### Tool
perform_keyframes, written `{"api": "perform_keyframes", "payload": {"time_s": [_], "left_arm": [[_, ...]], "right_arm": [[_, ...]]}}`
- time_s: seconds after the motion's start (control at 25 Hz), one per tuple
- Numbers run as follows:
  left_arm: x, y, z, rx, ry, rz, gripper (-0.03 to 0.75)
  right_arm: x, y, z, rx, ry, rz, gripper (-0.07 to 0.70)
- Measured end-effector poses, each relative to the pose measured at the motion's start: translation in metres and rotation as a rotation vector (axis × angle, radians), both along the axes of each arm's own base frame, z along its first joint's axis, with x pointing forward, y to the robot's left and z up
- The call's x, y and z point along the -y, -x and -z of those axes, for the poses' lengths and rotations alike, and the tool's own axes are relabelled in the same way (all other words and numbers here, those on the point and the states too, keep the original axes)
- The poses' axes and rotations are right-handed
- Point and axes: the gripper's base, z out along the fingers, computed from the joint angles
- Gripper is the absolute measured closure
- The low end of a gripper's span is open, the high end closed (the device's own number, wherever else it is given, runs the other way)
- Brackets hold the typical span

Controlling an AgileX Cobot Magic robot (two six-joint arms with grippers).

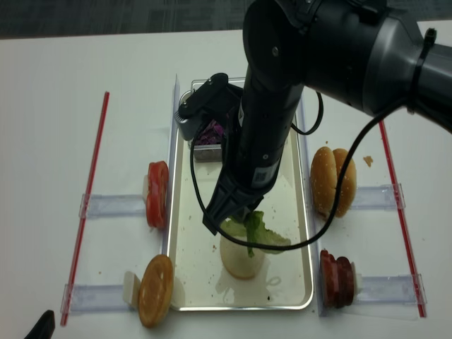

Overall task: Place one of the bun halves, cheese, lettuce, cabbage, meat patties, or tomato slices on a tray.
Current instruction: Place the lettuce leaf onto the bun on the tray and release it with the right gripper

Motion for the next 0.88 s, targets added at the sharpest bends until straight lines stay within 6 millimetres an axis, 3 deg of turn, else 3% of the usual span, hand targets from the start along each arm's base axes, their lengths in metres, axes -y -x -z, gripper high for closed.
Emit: {"api": "perform_keyframes", "payload": {"time_s": [0.28, 0.56, 0.88], "left_arm": [[0.0, 0.0, 0.0, 0.0, 0.0, 0.0, 0.161], [0.0, 0.0, 0.0, 0.0, 0.0, 0.0, 0.161], [0.0, 0.0, 0.0, 0.0, 0.0, 0.0, 0.161]], "right_arm": [[0.0, 0.0, 0.001, -0.001, 0.001, 0.0, 0.563], [-0.005, -0.006, 0.019, -0.028, 0.043, -0.004, 0.563], [-0.007, -0.012, 0.022, 0.022, 0.032, 0.0, 0.563]]}}
